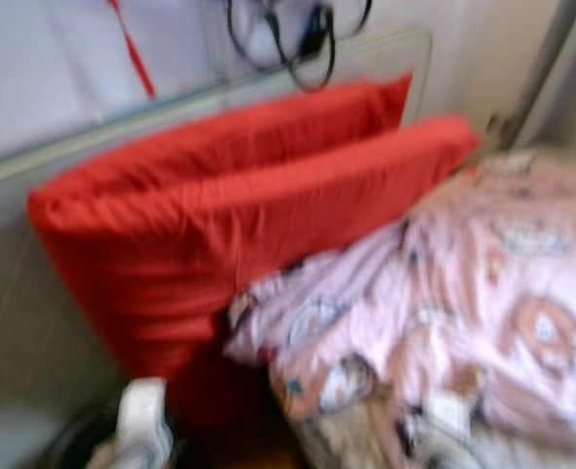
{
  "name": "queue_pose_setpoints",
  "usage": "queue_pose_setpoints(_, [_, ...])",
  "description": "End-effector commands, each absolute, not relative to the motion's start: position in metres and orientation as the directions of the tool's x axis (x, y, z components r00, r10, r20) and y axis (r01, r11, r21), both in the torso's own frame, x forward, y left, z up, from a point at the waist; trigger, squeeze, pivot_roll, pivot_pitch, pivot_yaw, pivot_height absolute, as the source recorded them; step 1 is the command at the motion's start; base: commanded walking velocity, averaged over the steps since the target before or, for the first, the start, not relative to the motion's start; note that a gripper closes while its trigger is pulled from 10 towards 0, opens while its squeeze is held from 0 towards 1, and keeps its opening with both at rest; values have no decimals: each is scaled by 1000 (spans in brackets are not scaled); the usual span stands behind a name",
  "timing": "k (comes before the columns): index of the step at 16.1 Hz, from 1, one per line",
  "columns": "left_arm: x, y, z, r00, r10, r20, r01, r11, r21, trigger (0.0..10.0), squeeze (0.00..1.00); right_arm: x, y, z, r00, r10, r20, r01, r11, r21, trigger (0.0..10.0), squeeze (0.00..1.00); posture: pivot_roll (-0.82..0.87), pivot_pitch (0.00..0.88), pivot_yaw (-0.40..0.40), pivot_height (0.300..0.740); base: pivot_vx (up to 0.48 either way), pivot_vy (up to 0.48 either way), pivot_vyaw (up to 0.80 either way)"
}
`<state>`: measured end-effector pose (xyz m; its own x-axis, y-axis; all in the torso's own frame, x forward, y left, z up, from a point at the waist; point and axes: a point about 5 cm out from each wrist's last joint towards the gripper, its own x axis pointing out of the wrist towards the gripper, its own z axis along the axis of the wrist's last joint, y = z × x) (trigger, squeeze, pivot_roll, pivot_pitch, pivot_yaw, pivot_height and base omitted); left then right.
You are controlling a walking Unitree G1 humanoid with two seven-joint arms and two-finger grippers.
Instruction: Clean up the room
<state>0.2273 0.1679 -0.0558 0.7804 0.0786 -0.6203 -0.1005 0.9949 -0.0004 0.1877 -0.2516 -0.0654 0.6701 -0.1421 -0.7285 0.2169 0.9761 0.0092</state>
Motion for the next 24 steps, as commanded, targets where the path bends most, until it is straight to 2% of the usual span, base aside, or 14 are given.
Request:
queue_pose_setpoints(1, [227, 179, -54, 787, 104, -608, -116, 993, 21, 10000, 0, 197, -245, -62, 701, -122, -702, 215, 976, 45, 10000, 0, -11, 0, 28, 740, 0, 0, 0])
queue_pose_setpoints(3, [251, 180, -35, 859, 81, -506, -87, 996, 12, 10000, 0, 233, -209, -48, 776, -87, -625, 174, 982, 79, 10000, 0, -6, 0, 32, 740, 0, 0, 0])
queue_pose_setpoints(4, [261, 180, -24, 893, 67, -445, -67, 998, 16, 10000, 0, 242, -206, -42, 803, -85, -590, 172, 981, 93, 10000, 0, -5, 0, 34, 740, 0, 0, 0])
queue_pose_setpoints(7, [279, 181, 5, 967, 51, -248, -52, 999, 3, 10000, 0, 264, -217, -18, 887, -125, -444, 198, 973, 122, 10000, 0, -4, 0, 38, 740, 0, 0, 0])
queue_pose_setpoints(10, [274, 185, 19, 990, 64, -128, -65, 998, -4, 10000, 0, 275, -229, 4, 945, -151, -290, 188, 976, 105, 10000, 0, -6, 0, 41, 740, 0, 0, 0])
queue_pose_setpoints(12, [265, 189, 20, 991, 88, -99, -89, 996, -7, 10000, 0, 273, -231, 10, 963, -138, -232, 163, 983, 89, 10000, 0, 1, 0, 40, 740, 0, 0, 0])
queue_pose_setpoints(15, [260, 185, 21, 992, 81, -93, -82, 997, -8, 10000, 0, 270, -226, 8, 967, -117, -228, 135, 989, 66, 10000, 0, -4, 0, 44, 740, 0, 0, 0])
queue_pose_setpoints(18, [265, 182, 30, 995, 71, -69, -73, 997, -13, 10000, 0, 271, -220, 6, 962, -115, -249, 130, 991, 45, 10000, 0, -6, 0, 49, 720, 0, 0, 0])
queue_pose_setpoints(21, [270, 183, 39, 998, 54, -41, -54, 999, 9, 10000, 0, 267, -205, 1, 966, -54, -253, 62, 998, 24, 10000, 0, -11, 0, 55, 700, 0, 0, 0])
queue_pose_setpoints(24, [271, 186, 42, 997, 64, -36, -64, 998, 8, 10000, 0, 266, -198, 0, 969, -54, -241, 70, 996, 55, 10000, 0, -7, 0, 58, 700, 0, 0, 0])
